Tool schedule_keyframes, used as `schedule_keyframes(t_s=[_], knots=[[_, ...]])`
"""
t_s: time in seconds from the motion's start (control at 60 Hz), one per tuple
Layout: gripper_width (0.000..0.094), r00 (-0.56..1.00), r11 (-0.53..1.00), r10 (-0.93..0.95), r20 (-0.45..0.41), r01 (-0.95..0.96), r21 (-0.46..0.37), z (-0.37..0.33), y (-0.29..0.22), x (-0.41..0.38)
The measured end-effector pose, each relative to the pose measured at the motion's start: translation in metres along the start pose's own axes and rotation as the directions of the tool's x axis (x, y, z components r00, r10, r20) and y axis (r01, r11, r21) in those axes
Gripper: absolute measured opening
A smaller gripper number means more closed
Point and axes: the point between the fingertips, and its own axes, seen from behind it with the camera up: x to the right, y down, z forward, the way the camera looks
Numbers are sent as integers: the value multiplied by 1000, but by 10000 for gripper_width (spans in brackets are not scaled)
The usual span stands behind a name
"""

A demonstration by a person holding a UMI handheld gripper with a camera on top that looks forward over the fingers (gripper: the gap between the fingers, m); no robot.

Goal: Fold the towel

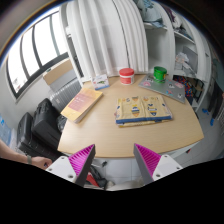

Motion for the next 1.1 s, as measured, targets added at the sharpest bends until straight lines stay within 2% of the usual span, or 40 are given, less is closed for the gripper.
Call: schedule_keyframes(t_s=[0.133, 0.2, 0.383, 0.5, 0.533, 0.567, 0.583, 0.6, 0.617, 0.633, 0.667, 0.75, 0.8, 0.867, 0.95, 1.1], knots=[[801, 999, 999, -28, 22, 28, 16, 20, -14, -9], [799, 998, 997, -68, 9, 67, 49, 58, -38, -25], [770, 978, 975, -191, -89, 199, 102, 140, -82, -4], [740, 950, 954, -265, -165, 284, 101, 186, -91, 22], [689, 946, 951, -280, -164, 297, 85, 198, -85, 27], [554, 942, 950, -296, -161, 308, 54, 209, -73, 33], [467, 940, 948, -307, -147, 316, 41, 212, -68, 33], [315, 953, 951, -282, -106, 292, 99, 210, -81, 24], [157, 956, 953, -276, -101, 286, 102, 214, -76, 27], [68, 955, 951, -273, -120, 286, 119, 211, -82, 33], [48, 941, 940, -292, -174, 315, 129, 211, -82, 42], [27, 861, 861, -460, -217, 493, 129, 210, -81, 40], [19, 840, 841, -494, -224, 527, 123, 211, -82, 42], [17, 879, 876, -440, -185, 466, 126, 211, -81, 41], [11, 935, 932, -341, -96, 349, 98, 204, -82, 38], [12, 969, 941, -242, -43, 245, 232, 153, -140, 52]])
